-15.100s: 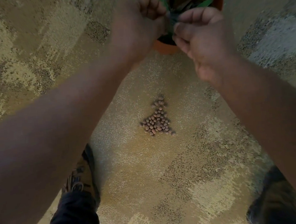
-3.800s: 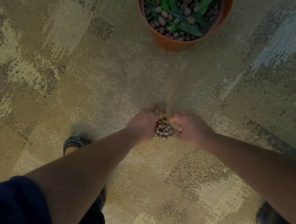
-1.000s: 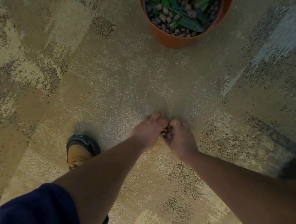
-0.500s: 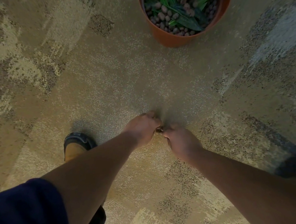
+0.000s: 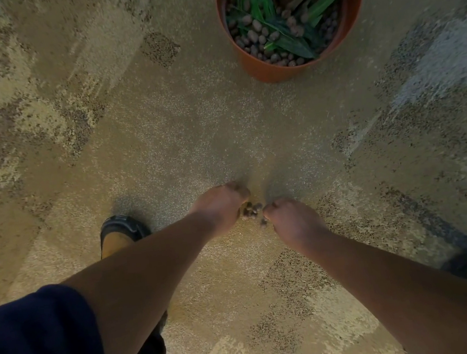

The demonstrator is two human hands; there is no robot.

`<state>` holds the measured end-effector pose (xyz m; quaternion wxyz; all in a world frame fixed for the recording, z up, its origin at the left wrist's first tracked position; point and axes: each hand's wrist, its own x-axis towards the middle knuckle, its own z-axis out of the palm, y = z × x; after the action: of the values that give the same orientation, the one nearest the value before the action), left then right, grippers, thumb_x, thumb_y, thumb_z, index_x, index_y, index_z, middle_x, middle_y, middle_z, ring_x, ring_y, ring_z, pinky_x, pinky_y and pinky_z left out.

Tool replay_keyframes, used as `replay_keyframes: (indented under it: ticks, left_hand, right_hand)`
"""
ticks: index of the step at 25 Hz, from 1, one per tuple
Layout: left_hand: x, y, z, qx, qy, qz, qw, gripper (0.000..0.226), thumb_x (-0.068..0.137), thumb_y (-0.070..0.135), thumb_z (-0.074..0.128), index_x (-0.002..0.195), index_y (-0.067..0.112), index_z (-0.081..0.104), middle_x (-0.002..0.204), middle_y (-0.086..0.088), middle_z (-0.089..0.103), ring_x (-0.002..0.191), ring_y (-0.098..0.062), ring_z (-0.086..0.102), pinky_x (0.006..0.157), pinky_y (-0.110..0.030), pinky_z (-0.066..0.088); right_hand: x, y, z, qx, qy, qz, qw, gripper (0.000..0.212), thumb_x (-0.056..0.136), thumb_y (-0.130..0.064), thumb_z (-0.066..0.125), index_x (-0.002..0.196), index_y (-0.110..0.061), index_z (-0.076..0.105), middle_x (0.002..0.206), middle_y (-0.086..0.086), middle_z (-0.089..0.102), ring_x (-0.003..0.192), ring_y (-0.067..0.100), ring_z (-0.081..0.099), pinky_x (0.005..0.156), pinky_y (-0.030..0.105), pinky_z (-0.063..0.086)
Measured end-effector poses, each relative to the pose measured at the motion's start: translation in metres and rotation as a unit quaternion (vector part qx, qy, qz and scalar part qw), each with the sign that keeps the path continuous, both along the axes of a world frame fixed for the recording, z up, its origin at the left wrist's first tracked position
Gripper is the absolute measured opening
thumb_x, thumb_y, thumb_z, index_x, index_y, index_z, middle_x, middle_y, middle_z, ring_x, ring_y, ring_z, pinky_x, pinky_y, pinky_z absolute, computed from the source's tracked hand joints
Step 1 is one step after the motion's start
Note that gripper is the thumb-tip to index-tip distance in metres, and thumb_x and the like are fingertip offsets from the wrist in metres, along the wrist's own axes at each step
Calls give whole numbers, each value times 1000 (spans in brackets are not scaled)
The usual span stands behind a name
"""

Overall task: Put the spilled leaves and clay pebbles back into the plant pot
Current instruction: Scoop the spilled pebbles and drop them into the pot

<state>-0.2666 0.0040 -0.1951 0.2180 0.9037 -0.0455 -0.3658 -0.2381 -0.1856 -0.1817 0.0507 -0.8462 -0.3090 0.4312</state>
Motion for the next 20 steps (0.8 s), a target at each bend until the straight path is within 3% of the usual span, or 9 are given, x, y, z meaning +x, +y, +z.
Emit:
replay_keyframes:
  ticks: [5, 8, 11, 14, 16, 18, 20]
  left_hand:
    - [-4, 5, 1, 3, -1, -26, 1000, 23, 96, 10, 61, 118, 17, 64, 96, 2, 57, 79, -11, 54, 65, -22, 45]
    - [13, 5, 18, -43, -80, 28, 995, 8, 94, 4, 61, 99, 9, 65, 86, 2, 56, 74, -17, 63, 61, -27, 53]
    - [62, 0, 57, -126, -236, 153, 951, 9, 89, 5, 69, 83, 8, 62, 79, 0, 61, 67, -17, 60, 55, -26, 49]
    - [132, 3, 96, -126, -365, 241, 891, 8, 90, 14, 69, 89, 7, 67, 82, 1, 65, 66, -9, 57, 53, -15, 44]
    - [172, 10, 107, -119, -380, 276, 875, 12, 90, 19, 69, 94, 8, 68, 86, 5, 65, 70, -6, 59, 54, -12, 45]
    - [193, 15, 101, -116, -351, 281, 886, 15, 88, 21, 71, 99, 11, 70, 91, 8, 66, 79, -5, 63, 62, -17, 53]
    - [198, 17, 90, -105, -314, 286, 899, 20, 86, 25, 75, 105, 17, 71, 97, 10, 69, 87, -6, 67, 73, -25, 59]
  right_hand:
    - [5, 1, 2, -6, 8, -24, 1000, 28, 97, -16, 63, 125, -17, 63, 112, 8, 68, 93, 18, 69, 80, 32, 63]
    - [31, 5, 21, 30, -4, -125, 992, 6, 97, -16, 63, 102, -15, 64, 96, 6, 69, 80, 15, 66, 72, 30, 62]
    - [89, 14, 63, 153, -78, -296, 939, 1, 94, -13, 66, 95, -14, 66, 86, -1, 68, 71, 8, 66, 64, 23, 59]
    - [159, 25, 100, 244, -185, -348, 886, 9, 92, -13, 68, 101, -14, 68, 82, -6, 65, 67, -7, 59, 60, 8, 48]
    - [191, 30, 102, 268, -221, -350, 870, 10, 90, -15, 67, 101, -15, 68, 80, -7, 65, 66, 0, 62, 64, 17, 56]
    - [205, 31, 92, 265, -223, -345, 873, 12, 89, -16, 69, 102, -15, 69, 80, -8, 65, 70, 6, 66, 70, 30, 61]
    - [205, 31, 82, 259, -208, -350, 876, 20, 91, -20, 73, 110, -18, 68, 89, -9, 66, 76, 4, 67, 74, 30, 62]
